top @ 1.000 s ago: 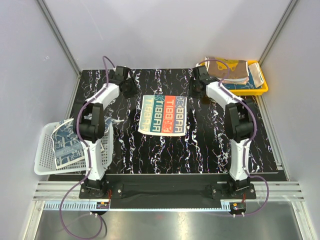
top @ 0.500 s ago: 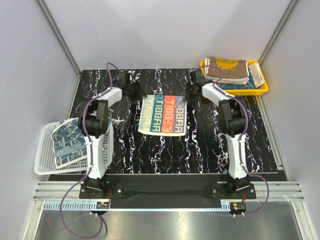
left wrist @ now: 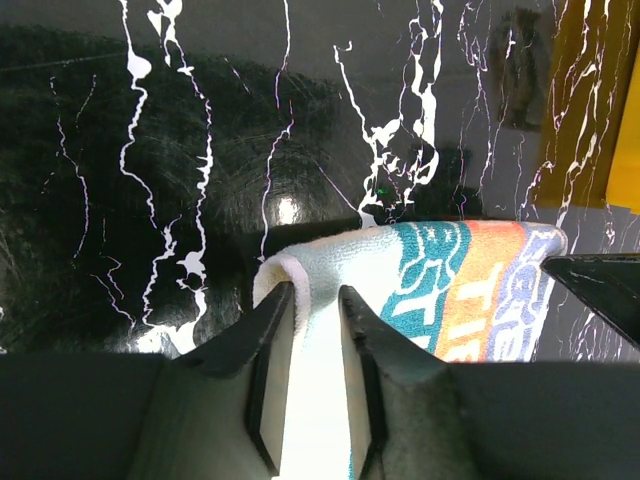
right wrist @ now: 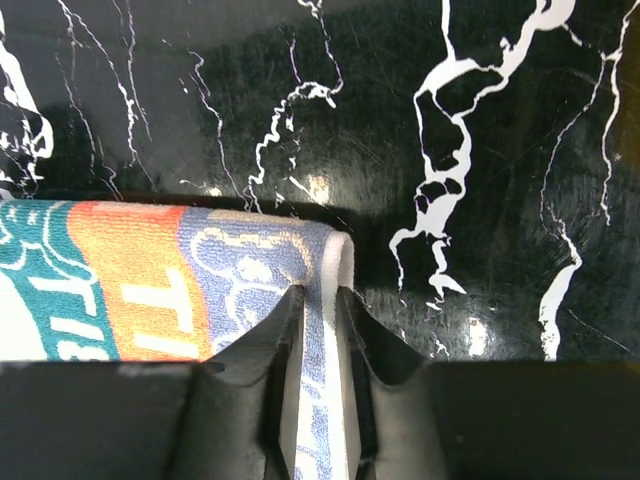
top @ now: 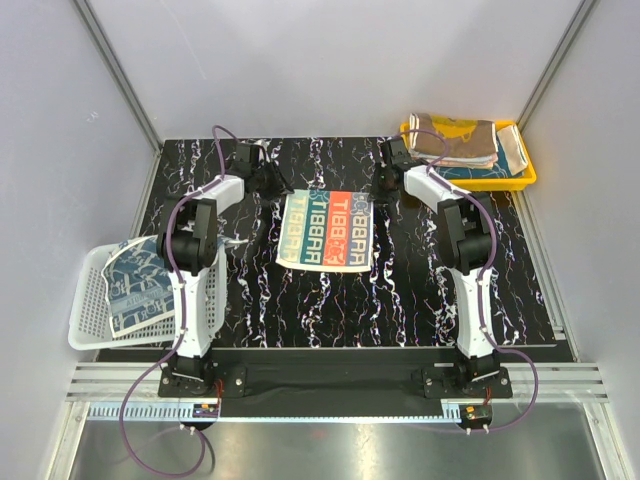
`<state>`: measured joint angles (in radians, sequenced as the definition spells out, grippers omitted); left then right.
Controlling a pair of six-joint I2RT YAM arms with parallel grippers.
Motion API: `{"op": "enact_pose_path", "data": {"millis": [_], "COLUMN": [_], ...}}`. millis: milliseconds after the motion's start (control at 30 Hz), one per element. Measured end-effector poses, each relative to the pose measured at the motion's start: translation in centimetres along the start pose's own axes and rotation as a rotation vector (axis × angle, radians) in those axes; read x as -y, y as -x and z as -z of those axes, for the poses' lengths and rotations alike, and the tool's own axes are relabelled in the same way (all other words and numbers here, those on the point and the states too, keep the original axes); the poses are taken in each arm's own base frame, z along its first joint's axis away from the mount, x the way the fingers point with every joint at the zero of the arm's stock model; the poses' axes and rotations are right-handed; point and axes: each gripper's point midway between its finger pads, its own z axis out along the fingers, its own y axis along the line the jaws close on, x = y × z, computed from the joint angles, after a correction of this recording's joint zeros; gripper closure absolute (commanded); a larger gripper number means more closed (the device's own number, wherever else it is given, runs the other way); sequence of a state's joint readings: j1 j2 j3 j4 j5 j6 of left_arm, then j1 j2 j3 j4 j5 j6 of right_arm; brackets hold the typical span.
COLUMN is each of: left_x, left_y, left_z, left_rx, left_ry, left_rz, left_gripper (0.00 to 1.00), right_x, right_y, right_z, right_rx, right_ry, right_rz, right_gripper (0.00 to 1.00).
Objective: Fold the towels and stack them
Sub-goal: Fold the towel
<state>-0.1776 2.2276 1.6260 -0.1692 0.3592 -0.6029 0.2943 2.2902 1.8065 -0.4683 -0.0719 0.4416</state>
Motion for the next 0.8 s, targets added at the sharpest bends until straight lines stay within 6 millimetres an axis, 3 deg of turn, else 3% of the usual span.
{"op": "enact_pose_path", "data": {"millis": [200, 400, 567, 800], "left_x": [-0.2, -0.4, -0.3, 0.6], "left_y": [0.0, -0.3, -0.2, 1.5], "left_z": [-0.2, -0.4, -0.3, -0.2], "left_rx": [-0.002, -0.012, -0.016, -0.005], "left_ry": [-0.002, 0.0, -0.009, -0.037], "left_rz": [0.006, 0.023, 0.065, 0.117], "left_gripper": [0.8, 1.0, 1.0, 1.0], "right_x": [-0.1, -0.2, -0.6, -0.2], "right_y": [0.2, 0.5, 2.2, 5.9], "right_z": [0.0, 0.2, 1.0, 1.7], "right_rx": [0.004, 0.008, 0.023, 0.068], "right_ry": [0.002, 0.012, 0.048, 0.107], "right_rz": [-0.001, -0.007, -0.024, -0.07], "right_gripper": [0.8, 0.93, 0.94, 0.93]}}
